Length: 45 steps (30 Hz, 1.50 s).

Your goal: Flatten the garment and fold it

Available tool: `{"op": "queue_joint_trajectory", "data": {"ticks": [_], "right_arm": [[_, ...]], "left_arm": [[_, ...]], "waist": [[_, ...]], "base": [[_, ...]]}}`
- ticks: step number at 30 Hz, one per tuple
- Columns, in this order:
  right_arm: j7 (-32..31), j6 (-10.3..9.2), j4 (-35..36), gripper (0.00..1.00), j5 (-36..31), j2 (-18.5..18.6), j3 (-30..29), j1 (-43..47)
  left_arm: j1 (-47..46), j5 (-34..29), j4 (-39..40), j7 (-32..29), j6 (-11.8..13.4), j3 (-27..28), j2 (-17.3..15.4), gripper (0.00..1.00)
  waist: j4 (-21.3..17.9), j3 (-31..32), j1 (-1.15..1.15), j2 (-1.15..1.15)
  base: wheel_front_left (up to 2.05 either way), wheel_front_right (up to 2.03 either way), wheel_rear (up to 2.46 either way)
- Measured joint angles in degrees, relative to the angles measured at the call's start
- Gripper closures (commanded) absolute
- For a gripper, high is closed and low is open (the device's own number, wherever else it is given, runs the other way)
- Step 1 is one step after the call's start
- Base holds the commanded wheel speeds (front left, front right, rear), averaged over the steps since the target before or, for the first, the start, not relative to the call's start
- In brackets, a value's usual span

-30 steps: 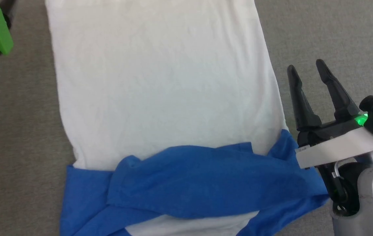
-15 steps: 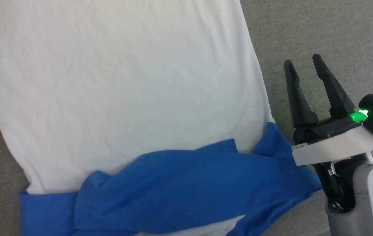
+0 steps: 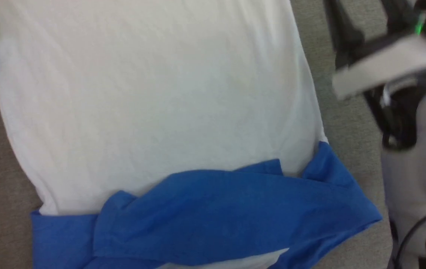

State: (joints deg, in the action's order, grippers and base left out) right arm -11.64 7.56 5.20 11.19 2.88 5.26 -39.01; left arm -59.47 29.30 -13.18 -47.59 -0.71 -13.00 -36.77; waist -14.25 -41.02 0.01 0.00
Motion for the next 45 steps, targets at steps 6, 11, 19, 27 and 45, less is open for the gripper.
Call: {"op": "queue_joint_trajectory", "data": {"ticks": [6, 11, 19, 27, 45], "right_arm": [[-8.4, 0.01, -16.8, 0.00, -0.1, 0.0, -3.1, -18.4], [-15.9, 0.00, -30.5, 0.00, -2.5, 0.0, -6.9, -27.8], [-26.7, 0.01, -42.9, 0.00, -11.7, -0.1, -11.4, -35.3], [-36.1, 0.02, -45.6, 1.00, -19.0, -0.2, -14.0, -38.5], [-7.6, 0.02, -43.5, 1.00, -17.4, -0.1, -8.5, -35.4]], "left_arm": [[-1.9, 0.4, -1.3, 4.6, -1.3, -1.8, 5.0, 1.00], [-3.8, 0.4, -3.0, 7.7, -2.8, -4.0, 8.0, 1.00], [-5.6, 0.4, -5.7, 11.7, -4.4, -6.3, 10.4, 1.00], [-6.1, 0.8, -9.0, 14.6, -5.3, -7.6, 11.8, 1.00], [-8.3, -8.3, -15.7, 45.2, -4.5, -8.4, 9.3, 1.00]], "waist": [[3.7, 0.1, 0.00, 0.00], [7.5, -0.1, 0.00, 0.00], [12.6, -1.0, 0.00, 0.00], [14.6, -1.7, 0.00, 0.00], [12.1, 3.9, -0.01, 0.00]], "base": [[0.00, 0.00, 0.00], [0.00, 0.00, 0.00], [0.00, 0.00, 0.00], [0.00, 0.00, 0.00], [0.00, 0.00, 0.00]]}}
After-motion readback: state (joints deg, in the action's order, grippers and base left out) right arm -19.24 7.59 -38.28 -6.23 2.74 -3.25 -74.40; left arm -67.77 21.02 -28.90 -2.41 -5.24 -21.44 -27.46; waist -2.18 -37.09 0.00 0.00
